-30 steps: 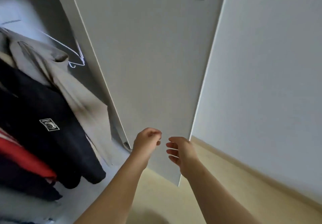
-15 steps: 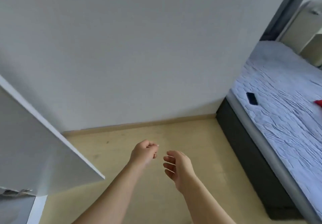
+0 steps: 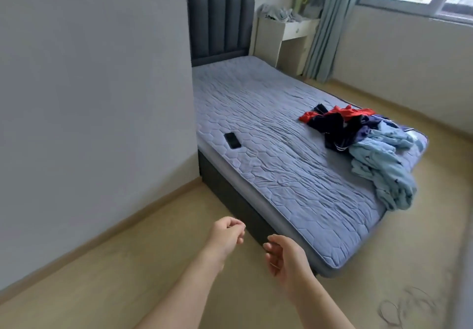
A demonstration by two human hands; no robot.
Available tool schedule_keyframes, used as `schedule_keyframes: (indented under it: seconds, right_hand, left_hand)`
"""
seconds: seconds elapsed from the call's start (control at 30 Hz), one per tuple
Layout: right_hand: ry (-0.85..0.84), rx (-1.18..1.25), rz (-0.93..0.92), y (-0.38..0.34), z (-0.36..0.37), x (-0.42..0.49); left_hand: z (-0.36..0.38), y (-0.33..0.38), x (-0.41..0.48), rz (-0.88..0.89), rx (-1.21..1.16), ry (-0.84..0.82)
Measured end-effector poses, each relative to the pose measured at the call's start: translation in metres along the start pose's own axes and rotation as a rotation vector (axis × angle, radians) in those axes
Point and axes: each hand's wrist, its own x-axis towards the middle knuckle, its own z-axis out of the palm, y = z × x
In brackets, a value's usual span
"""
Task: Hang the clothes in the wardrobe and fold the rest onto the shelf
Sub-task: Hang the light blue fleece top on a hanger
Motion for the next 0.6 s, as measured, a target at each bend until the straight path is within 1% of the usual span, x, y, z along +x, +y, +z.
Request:
schedule_keyframes:
  seconds: [0.1,0.27,0.37,0.47,0.6]
  right_hand:
    - [0.067,0.106,0.029,-0.022,-0.042,0.028]
    - [0.179,0.205,0.065,-0.064,-0.103,0.068]
    - [0.257,0.233,0.074,-0.107,-0.135,0.109]
    - [0.271,0.258,0.044,-0.156,-0.168,0.158]
    - [0.332,0.276,0.029,-0.216,-0.21,0.206]
  left_hand:
    - [0.06,0.02,0.031,-0.004,0.072,-0.098]
    - [0.149,0.046,0.075,-0.024,0.162,-0.242]
    - [0.206,0.07,0.117,-0.026,0.209,-0.328]
    - [0.268,0.1,0.168,-0.024,0.238,-0.394]
    - [0.338,0.143,0.209,-0.087,0.226,-0.449]
